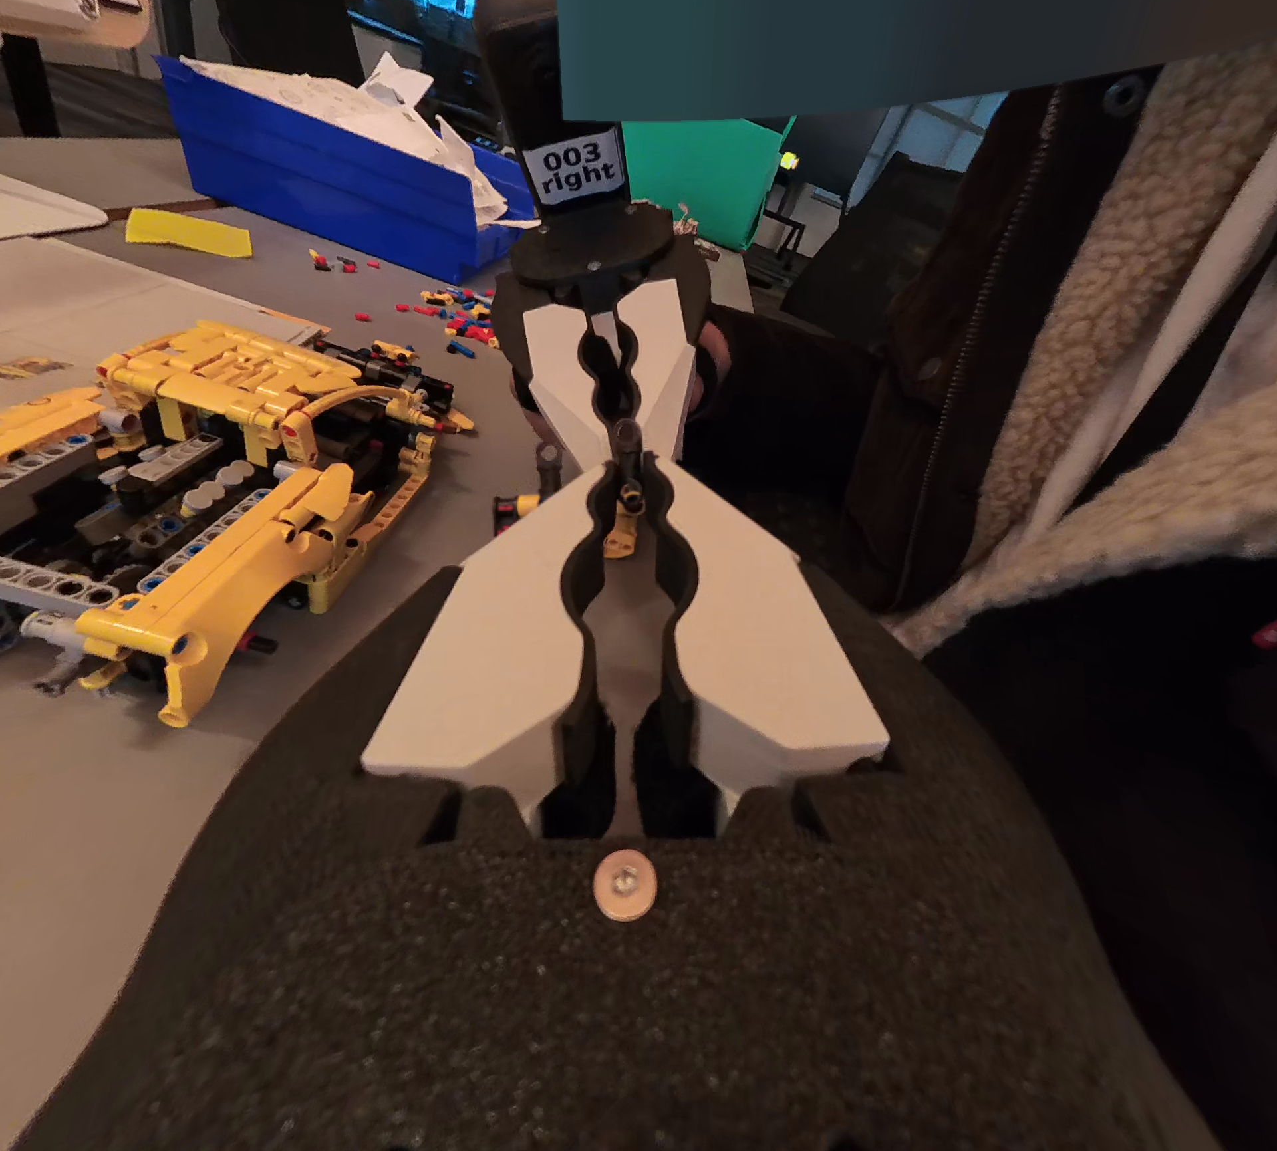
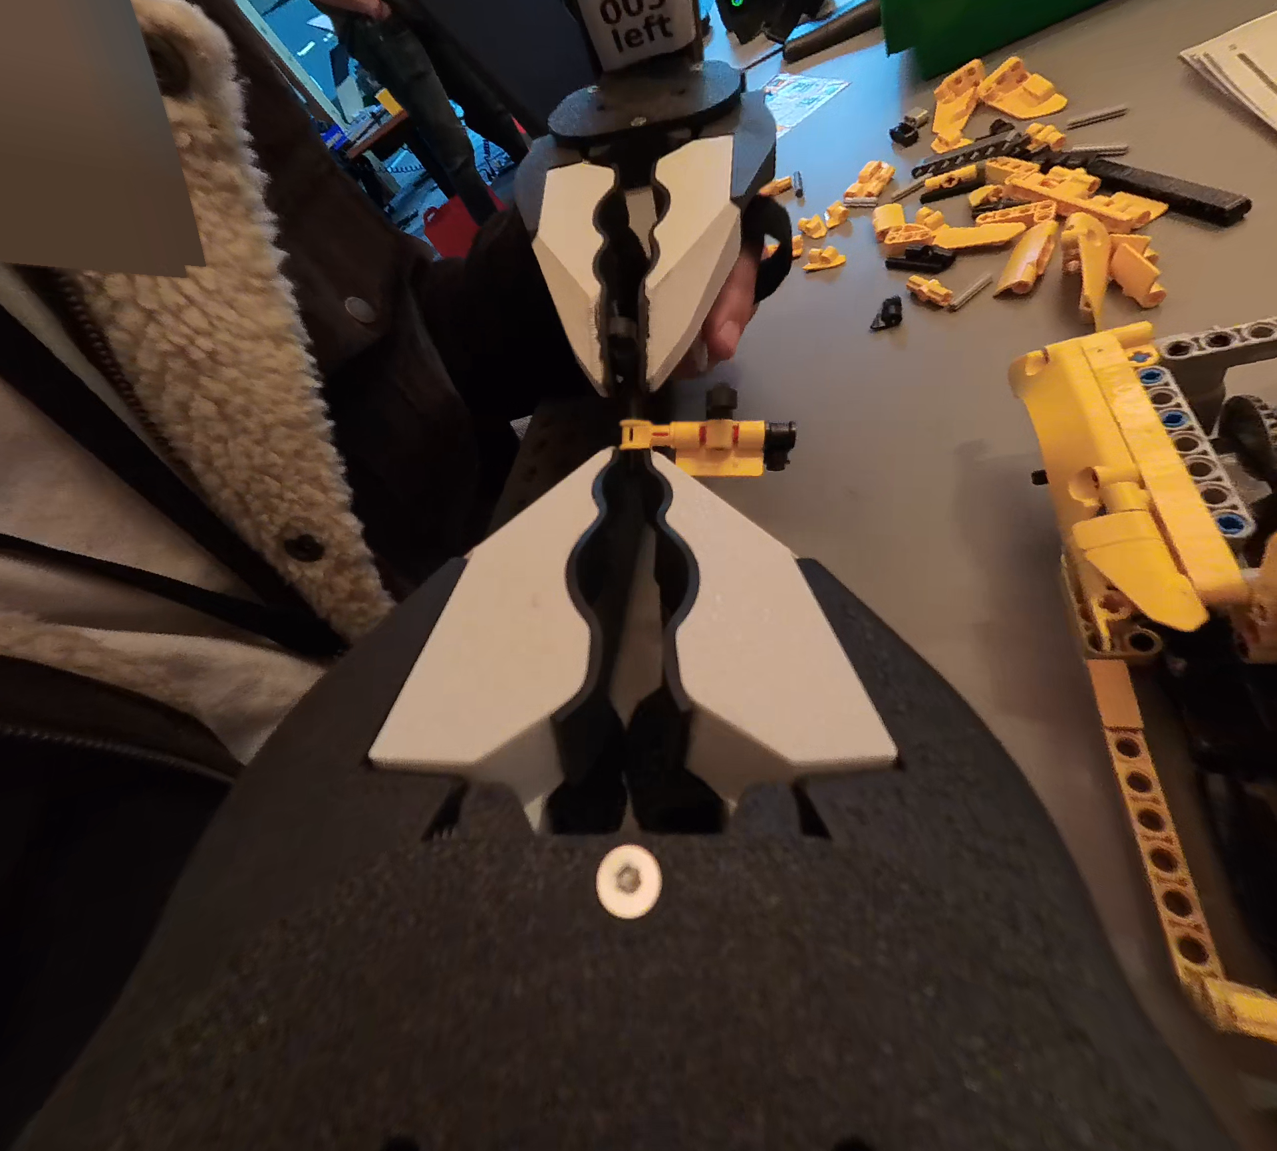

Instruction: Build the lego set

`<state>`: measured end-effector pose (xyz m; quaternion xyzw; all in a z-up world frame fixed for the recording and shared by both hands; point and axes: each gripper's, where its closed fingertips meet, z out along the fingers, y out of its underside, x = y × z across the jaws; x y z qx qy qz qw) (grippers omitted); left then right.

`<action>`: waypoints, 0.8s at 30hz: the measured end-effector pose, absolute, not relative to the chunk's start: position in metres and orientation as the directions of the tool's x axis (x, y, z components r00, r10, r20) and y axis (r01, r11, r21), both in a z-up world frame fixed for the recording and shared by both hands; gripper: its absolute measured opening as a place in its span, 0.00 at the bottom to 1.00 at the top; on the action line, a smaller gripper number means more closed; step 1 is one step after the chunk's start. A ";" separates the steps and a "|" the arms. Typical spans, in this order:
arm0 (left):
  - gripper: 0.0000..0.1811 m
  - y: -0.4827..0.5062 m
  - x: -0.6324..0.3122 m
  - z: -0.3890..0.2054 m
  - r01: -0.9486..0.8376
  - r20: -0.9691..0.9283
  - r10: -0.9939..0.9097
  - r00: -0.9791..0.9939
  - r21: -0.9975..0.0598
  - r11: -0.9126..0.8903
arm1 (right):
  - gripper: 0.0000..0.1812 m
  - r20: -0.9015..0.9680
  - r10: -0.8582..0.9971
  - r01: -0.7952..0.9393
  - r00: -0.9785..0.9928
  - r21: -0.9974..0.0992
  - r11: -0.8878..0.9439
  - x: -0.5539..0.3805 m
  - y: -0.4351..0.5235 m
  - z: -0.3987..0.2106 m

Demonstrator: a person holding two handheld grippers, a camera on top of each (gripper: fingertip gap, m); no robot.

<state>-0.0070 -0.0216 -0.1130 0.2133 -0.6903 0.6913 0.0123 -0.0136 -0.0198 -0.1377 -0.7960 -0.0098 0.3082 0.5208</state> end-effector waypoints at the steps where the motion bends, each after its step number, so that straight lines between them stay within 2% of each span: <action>1: 0.04 -0.022 -0.008 -0.113 -0.306 0.306 -0.271 -0.913 -0.951 -0.045 | 0.02 -0.483 0.345 -0.311 0.805 -0.838 -0.449 -0.015 -0.019 -0.135; 12: 0.04 -0.023 -0.009 -0.101 -0.181 0.200 -0.290 -0.936 -0.979 -0.093 | 0.02 -0.464 0.363 -0.325 0.808 -0.865 -0.382 -0.015 -0.017 -0.121; 17: 0.04 -0.022 -0.005 -0.095 -0.146 0.179 -0.319 -0.931 -0.981 -0.126 | 0.01 -0.356 0.326 -0.244 0.876 -0.909 -0.337 -0.011 -0.014 -0.117; 21: 0.04 -0.022 -0.002 -0.103 -0.127 0.143 -0.356 -0.924 -0.990 -0.068 | 0.02 -0.276 0.275 -0.169 0.921 -0.919 -0.357 -0.007 -0.013 -0.124; 24: 0.04 -0.024 -0.004 -0.113 -0.121 0.114 -0.357 -0.927 -0.993 -0.003 | 0.01 -0.290 0.279 -0.163 0.916 -0.902 -0.400 -0.009 -0.015 -0.133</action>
